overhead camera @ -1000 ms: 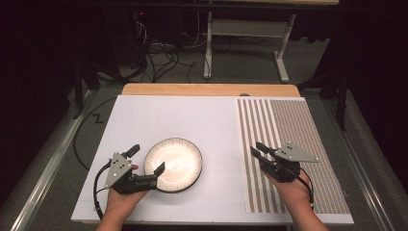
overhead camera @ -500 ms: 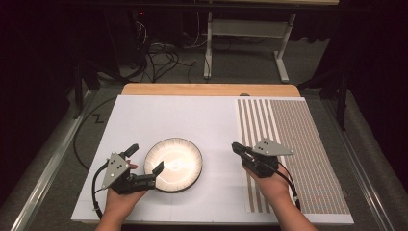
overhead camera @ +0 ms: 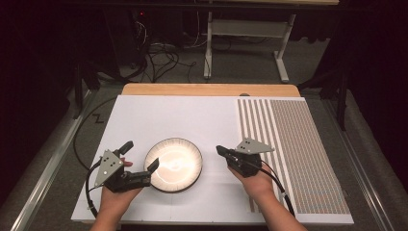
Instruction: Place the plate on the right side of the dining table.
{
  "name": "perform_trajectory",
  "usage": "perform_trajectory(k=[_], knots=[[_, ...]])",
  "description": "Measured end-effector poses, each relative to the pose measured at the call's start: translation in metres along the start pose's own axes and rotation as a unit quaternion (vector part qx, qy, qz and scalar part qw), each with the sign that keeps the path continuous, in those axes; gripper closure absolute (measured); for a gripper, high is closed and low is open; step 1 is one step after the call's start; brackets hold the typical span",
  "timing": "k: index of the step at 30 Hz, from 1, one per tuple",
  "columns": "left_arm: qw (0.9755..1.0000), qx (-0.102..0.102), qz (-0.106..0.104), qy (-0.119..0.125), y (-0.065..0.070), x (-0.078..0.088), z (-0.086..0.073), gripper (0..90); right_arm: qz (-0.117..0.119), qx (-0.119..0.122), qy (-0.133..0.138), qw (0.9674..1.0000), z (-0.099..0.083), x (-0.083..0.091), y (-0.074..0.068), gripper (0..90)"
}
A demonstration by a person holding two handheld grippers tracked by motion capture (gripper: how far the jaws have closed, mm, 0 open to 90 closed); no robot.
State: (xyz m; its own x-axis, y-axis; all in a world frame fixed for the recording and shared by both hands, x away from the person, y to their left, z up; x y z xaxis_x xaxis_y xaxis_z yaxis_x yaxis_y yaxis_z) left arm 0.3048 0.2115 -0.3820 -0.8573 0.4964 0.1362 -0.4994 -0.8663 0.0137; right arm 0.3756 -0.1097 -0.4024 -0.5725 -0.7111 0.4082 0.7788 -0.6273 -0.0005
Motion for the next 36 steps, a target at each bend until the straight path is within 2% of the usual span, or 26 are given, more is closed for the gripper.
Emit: perform_trajectory(k=[9,19,24,36], knots=[[0.9999,0.003,0.003,0.012,0.0,0.004,0.01,0.2,0.015,0.007,-0.03,0.9994,-0.004,-0.016,-0.011,90.0],[1.0,0.003,0.0,0.009,0.001,0.003,0.01,0.2,0.036,0.023,-0.052,0.9977,-0.019,-0.027,-0.027,90.0],[0.9999,0.004,-0.001,0.013,0.003,0.005,0.011,0.2,0.04,0.021,-0.047,0.9979,-0.02,-0.03,-0.03,90.0],[0.9999,0.006,-0.001,0.009,0.001,0.004,0.008,0.2,0.045,0.035,-0.055,0.9969,-0.021,-0.032,-0.034,90.0]])
Point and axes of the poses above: each handheld gripper's, and its own axes: x roughly backward along the jaws, z roughly out of its top, y roughly to its right, the point moved 3 cm from there along -x, roughly forward along the jaws
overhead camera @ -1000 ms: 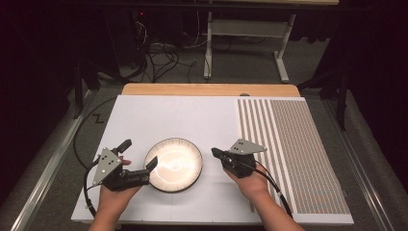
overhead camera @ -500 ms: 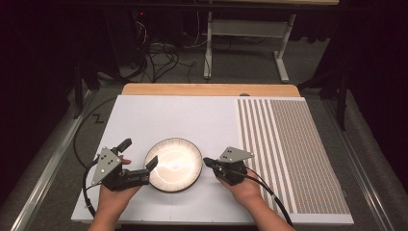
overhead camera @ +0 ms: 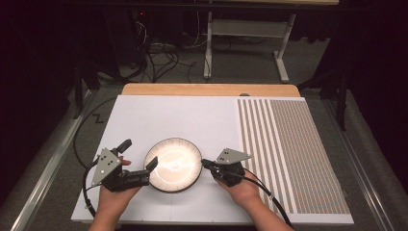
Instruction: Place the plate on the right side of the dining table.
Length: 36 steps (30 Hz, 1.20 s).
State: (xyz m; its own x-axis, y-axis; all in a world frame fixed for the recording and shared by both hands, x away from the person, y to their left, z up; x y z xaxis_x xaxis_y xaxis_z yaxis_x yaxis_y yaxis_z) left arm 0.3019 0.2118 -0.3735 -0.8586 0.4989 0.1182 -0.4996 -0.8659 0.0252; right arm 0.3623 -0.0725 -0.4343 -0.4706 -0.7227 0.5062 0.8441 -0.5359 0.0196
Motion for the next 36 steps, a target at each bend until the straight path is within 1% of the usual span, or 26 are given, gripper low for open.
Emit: perform_trajectory(k=[15,28,36], knots=[[1.0,-0.002,0.0,0.001,-0.0007,0.0007,-0.0009,0.2,0.008,0.006,-0.007,0.9999,-0.0003,-0.0009,0.0013,90.0],[1.0,-0.003,-0.001,0.005,-0.0001,0.0016,0.0002,0.2,0.002,0.019,-0.014,0.9997,0.0013,-0.0025,-0.0013,90.0],[1.0,-0.001,-0.001,0.007,-0.0004,0.0016,0.0001,0.2,0.001,0.031,-0.031,0.999,0.0073,-0.0032,-0.0021,90.0]])
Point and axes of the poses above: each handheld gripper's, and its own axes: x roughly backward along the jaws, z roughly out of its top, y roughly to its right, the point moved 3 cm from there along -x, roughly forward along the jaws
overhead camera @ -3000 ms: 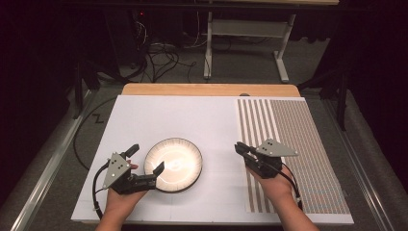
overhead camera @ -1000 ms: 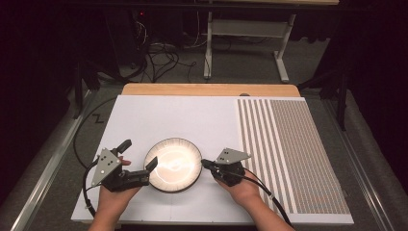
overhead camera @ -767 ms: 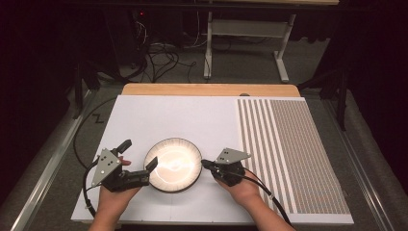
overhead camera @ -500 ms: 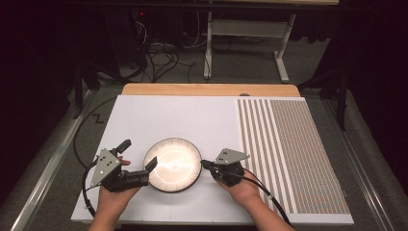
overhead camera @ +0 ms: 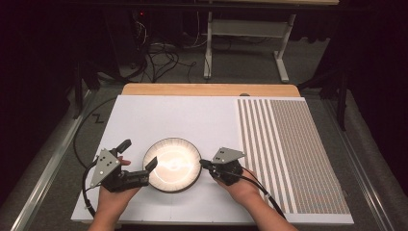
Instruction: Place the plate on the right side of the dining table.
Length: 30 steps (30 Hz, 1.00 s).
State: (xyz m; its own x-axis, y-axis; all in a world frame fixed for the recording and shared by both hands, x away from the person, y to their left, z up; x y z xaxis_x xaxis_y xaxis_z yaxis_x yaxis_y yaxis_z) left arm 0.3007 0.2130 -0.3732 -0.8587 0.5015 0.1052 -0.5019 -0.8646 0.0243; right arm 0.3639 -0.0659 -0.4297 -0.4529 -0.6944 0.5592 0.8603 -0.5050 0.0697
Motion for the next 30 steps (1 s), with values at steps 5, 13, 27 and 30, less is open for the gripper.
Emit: perform_trajectory(k=[5,13,27,30], knots=[[1.0,0.002,0.0,0.001,-0.001,0.001,0.0,0.2,0.001,0.002,-0.007,1.0,0.003,-0.001,0.001,90.0],[1.0,0.005,0.0,0.002,-0.002,0.002,0.0,0.2,0.002,0.006,-0.013,0.9999,0.006,-0.004,0.0,90.0],[0.9999,0.008,0.003,0.011,-0.005,0.006,0.003,0.2,0.013,0.021,-0.02,0.9995,0.015,-0.02,-0.013,90.0],[0.9999,0.007,0.004,0.013,-0.005,0.006,0.003,0.2,0.016,0.02,-0.019,0.9995,0.015,-0.022,-0.014,90.0]])
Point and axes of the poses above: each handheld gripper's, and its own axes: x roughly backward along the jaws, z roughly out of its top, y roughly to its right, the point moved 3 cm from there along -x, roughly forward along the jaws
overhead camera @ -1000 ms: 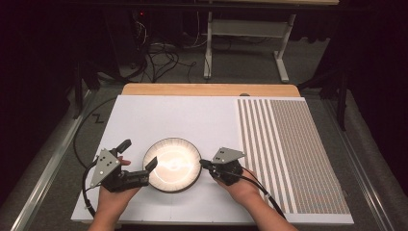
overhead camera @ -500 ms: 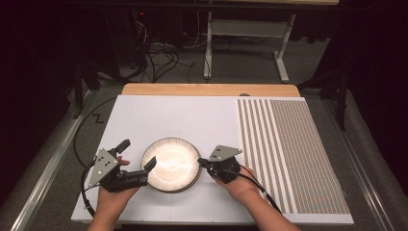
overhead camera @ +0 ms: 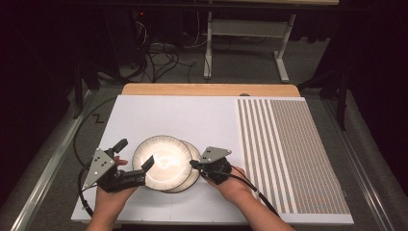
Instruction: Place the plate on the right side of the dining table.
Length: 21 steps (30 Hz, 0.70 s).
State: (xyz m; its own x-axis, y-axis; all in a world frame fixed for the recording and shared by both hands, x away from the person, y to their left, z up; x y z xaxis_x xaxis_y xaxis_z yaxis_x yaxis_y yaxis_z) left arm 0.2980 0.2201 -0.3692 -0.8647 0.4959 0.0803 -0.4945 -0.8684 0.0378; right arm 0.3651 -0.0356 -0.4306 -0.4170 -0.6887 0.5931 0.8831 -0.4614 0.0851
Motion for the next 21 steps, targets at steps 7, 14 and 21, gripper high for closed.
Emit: perform_trajectory(k=[7,14,21], knots=[[1.0,0.001,0.001,0.0,0.0,0.0,0.0,0.2,0.012,0.004,0.002,0.9999,0.002,-0.007,-0.008,90.0],[1.0,0.002,0.003,0.0,-0.001,0.001,0.0,0.2,0.018,0.004,0.005,0.9998,0.004,-0.014,-0.013,90.0],[1.0,0.002,0.005,-0.003,-0.002,0.001,0.0,0.2,0.019,0.004,0.005,0.9998,0.005,-0.017,-0.014,90.0]])
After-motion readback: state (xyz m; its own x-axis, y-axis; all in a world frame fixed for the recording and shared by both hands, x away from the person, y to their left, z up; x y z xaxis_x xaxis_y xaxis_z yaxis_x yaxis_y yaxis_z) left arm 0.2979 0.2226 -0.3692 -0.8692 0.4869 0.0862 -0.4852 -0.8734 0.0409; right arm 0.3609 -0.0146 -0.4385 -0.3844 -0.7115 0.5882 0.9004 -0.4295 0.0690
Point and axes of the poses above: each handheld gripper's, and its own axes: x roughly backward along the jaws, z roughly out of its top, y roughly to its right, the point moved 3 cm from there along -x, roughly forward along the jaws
